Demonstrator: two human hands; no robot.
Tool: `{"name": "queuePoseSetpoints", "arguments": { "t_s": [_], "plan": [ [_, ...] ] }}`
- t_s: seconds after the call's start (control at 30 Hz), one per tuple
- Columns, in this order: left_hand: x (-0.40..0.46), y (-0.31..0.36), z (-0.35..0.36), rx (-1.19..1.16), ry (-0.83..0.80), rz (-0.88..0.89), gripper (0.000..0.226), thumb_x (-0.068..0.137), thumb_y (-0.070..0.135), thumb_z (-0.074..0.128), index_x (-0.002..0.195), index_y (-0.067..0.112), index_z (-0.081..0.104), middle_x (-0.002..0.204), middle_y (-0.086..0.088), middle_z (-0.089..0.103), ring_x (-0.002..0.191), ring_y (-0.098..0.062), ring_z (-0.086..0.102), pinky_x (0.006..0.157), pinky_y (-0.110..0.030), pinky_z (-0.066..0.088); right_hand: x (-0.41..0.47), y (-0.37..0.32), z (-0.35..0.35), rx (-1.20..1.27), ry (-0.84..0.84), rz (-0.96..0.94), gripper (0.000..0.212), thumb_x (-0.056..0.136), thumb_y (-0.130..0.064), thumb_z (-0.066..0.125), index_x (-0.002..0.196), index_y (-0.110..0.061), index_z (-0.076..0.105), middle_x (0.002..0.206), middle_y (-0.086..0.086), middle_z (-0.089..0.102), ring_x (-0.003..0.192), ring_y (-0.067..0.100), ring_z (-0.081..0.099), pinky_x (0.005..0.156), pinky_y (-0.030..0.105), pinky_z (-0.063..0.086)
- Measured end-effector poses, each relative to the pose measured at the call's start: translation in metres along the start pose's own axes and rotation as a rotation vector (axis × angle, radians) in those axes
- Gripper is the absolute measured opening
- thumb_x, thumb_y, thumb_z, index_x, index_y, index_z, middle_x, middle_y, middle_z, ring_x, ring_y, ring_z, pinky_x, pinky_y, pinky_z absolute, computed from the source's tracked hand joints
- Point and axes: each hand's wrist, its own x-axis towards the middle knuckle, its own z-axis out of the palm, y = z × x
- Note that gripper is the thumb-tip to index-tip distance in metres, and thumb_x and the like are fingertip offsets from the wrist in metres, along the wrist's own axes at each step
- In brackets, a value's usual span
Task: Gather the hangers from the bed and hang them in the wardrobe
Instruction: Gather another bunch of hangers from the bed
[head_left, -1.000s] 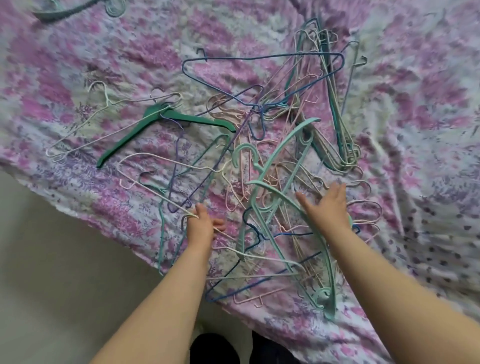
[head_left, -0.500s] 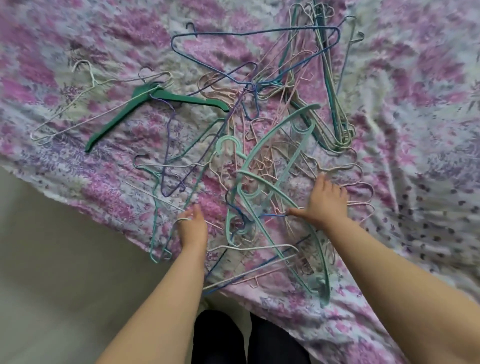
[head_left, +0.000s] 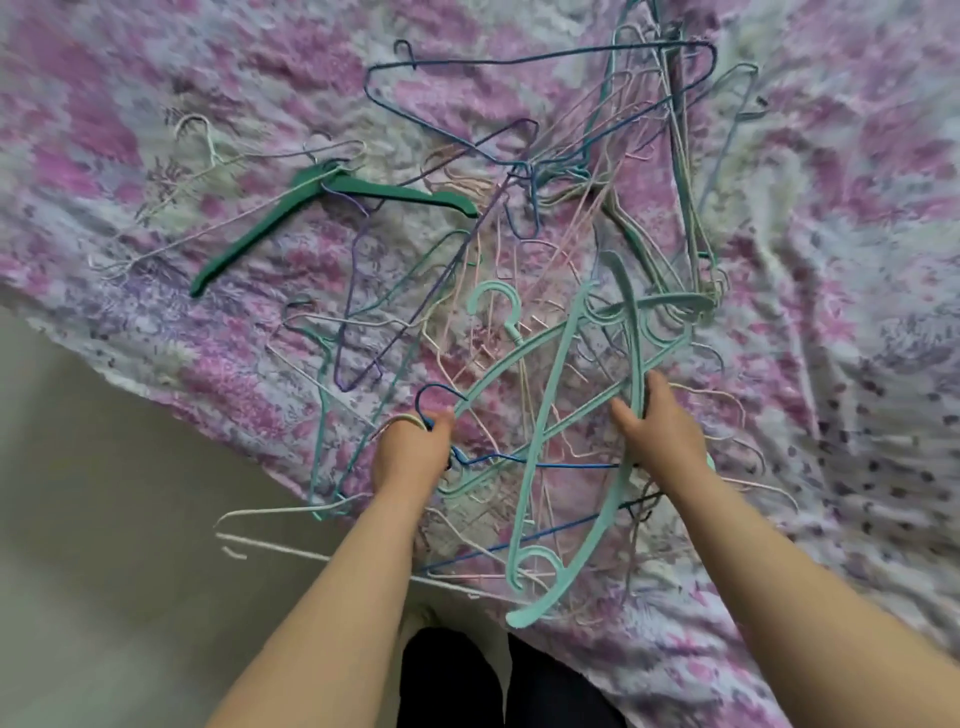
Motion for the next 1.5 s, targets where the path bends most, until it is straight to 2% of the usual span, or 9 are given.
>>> {"name": "queuePoseSetpoints", "arguments": {
  "t_s": [0.23, 0.33, 0.43, 0.57, 0.67, 0.77, 0.97, 1.27, 1.5],
  "plan": [
    [0.032, 0.050, -0.043, -0.137, -0.015, 0.112, 0.051, 0.098, 0.044, 0.046, 0.057, 0.014, 0.046, 0.056, -0.009, 0.048, 0.061, -0.032, 0.053, 0.051, -0.031, 0.030, 0.050, -0.069, -0.044, 0.019, 0.064, -0.115, 0.068, 0.092, -0.053, 0.045, 0.148, -0.018, 0.025, 0.138, 0.017, 0.051, 0.119, 0.037, 0.053, 0.094, 0.043, 0.041],
    [0.058, 0.059, -0.038, -0.085, -0.074, 0.167, 0.046, 0.101, 0.042, 0.036, 0.113, 0.009, 0.066, 0.125, -0.016, 0.059, 0.118, -0.032, 0.054, 0.092, -0.035, 0.043, 0.084, -0.083, -0.047, 0.231, -0.137, -0.038, 0.092, 0.082, -0.062, 0.059, 0.150, -0.015, 0.018, 0.152, 0.012, 0.033, 0.135, 0.033, 0.038, 0.110, 0.041, 0.032],
    [0.069, 0.071, -0.039, -0.202, -0.194, 0.110, 0.053, 0.103, 0.041, 0.032, 0.151, 0.018, 0.029, 0.159, -0.005, 0.022, 0.144, -0.025, 0.024, 0.116, -0.036, 0.023, 0.110, -0.085, -0.039, 0.393, -0.194, 0.078, 0.104, 0.073, -0.057, 0.072, 0.146, -0.009, 0.016, 0.149, 0.016, 0.034, 0.132, 0.034, 0.040, 0.109, 0.042, 0.035],
    [0.080, 0.079, -0.033, -0.265, -0.298, 0.039, 0.066, 0.098, 0.054, 0.036, 0.148, 0.011, 0.027, 0.152, -0.011, 0.033, 0.133, -0.027, 0.039, 0.101, -0.032, 0.034, 0.106, -0.083, -0.021, 0.336, -0.067, 0.114, 0.086, 0.078, -0.054, 0.070, 0.134, -0.010, 0.021, 0.116, 0.012, 0.047, 0.113, 0.032, 0.053, 0.089, 0.039, 0.041],
    [0.073, 0.082, -0.024, -0.342, -0.345, 0.051, 0.066, 0.092, 0.052, 0.052, 0.140, 0.011, 0.035, 0.131, -0.003, 0.050, 0.098, -0.015, 0.052, 0.077, -0.022, 0.042, 0.092, -0.078, -0.001, 0.322, -0.188, 0.115, 0.094, 0.071, -0.060, 0.072, 0.136, -0.008, 0.027, 0.130, 0.016, 0.051, 0.119, 0.034, 0.052, 0.098, 0.044, 0.043],
    [0.066, 0.071, -0.011, -0.240, -0.433, 0.062, 0.094, 0.068, 0.074, 0.065, 0.137, 0.016, 0.041, 0.127, -0.003, 0.060, 0.103, -0.016, 0.059, 0.084, -0.029, 0.047, 0.081, -0.064, 0.010, 0.360, -0.211, 0.116, 0.077, 0.063, -0.063, 0.076, 0.116, -0.013, 0.053, 0.113, 0.007, 0.065, 0.107, 0.028, 0.061, 0.092, 0.044, 0.050],
    [0.033, 0.062, -0.018, -0.331, -0.493, 0.088, 0.031, 0.083, 0.042, 0.071, 0.103, 0.021, 0.059, 0.095, 0.002, 0.067, 0.090, -0.015, 0.064, 0.074, -0.033, 0.051, 0.029, -0.048, -0.007, 0.369, -0.116, 0.079, 0.050, 0.072, -0.069, 0.063, 0.088, -0.022, 0.062, 0.081, -0.002, 0.066, 0.079, 0.022, 0.065, 0.074, 0.043, 0.054],
    [-0.029, 0.067, -0.059, -0.404, -0.489, 0.117, 0.032, 0.084, 0.046, 0.067, 0.095, 0.018, 0.056, 0.088, 0.000, 0.062, 0.081, -0.017, 0.059, 0.064, -0.028, 0.049, -0.039, -0.068, -0.065, 0.358, -0.033, 0.014, 0.041, 0.080, -0.057, 0.063, 0.091, -0.018, 0.061, 0.075, 0.001, 0.068, 0.071, 0.019, 0.066, 0.069, 0.039, 0.055],
    [-0.101, 0.071, -0.105, -0.625, -0.525, 0.123, 0.019, 0.094, 0.047, 0.045, 0.091, 0.029, 0.051, 0.097, 0.003, 0.057, 0.091, -0.022, 0.059, 0.083, -0.037, 0.053, -0.089, -0.090, -0.113, 0.248, 0.040, 0.022, 0.055, 0.076, -0.064, 0.047, 0.114, -0.025, 0.049, 0.100, 0.004, 0.067, 0.089, 0.030, 0.064, 0.082, 0.046, 0.051]
  ]
}}
